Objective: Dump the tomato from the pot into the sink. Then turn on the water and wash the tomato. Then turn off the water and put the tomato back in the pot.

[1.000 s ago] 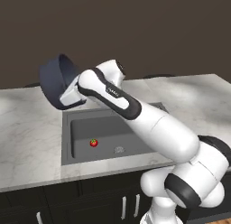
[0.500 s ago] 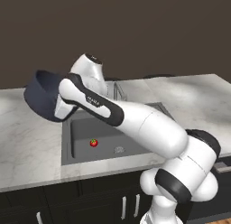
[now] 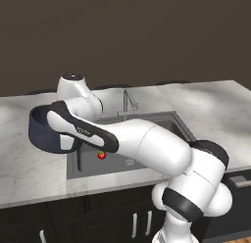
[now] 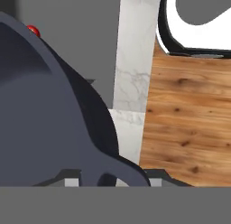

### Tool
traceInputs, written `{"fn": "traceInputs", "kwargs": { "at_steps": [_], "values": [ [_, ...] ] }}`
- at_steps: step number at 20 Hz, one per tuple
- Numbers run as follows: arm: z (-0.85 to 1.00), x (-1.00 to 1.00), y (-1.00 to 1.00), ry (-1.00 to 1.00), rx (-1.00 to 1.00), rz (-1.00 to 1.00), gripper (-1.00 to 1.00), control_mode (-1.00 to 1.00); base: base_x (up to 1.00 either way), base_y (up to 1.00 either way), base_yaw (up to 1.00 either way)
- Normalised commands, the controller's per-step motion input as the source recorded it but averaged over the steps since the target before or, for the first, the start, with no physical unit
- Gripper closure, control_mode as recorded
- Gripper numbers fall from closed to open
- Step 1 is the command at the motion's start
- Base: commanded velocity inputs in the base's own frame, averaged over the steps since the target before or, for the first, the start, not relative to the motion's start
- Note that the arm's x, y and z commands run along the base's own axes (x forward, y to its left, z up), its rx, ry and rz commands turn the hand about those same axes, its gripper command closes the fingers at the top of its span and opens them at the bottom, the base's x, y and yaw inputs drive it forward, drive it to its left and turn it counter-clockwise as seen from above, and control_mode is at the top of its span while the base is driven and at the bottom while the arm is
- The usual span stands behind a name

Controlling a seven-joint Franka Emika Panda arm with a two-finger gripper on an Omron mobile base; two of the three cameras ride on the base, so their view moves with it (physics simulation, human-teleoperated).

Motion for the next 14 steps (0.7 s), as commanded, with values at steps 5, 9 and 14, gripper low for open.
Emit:
{"fn": "traceInputs", "kwargs": {
  "at_steps": [5, 9, 14],
  "values": [
    [-0.56, -0.15, 0.13, 0.00, -0.13, 0.00, 1.00, -1.00, 0.00, 0.00, 0.00],
    [-0.35, 0.00, 0.07, 0.00, -0.01, 0.00, 1.00, -1.00, 0.00, 0.00, 0.00],
    [-0.28, 0.00, 0.06, 0.00, 0.00, 0.00, 1.00, -1.00, 0.00, 0.00, 0.00]
  ]
}}
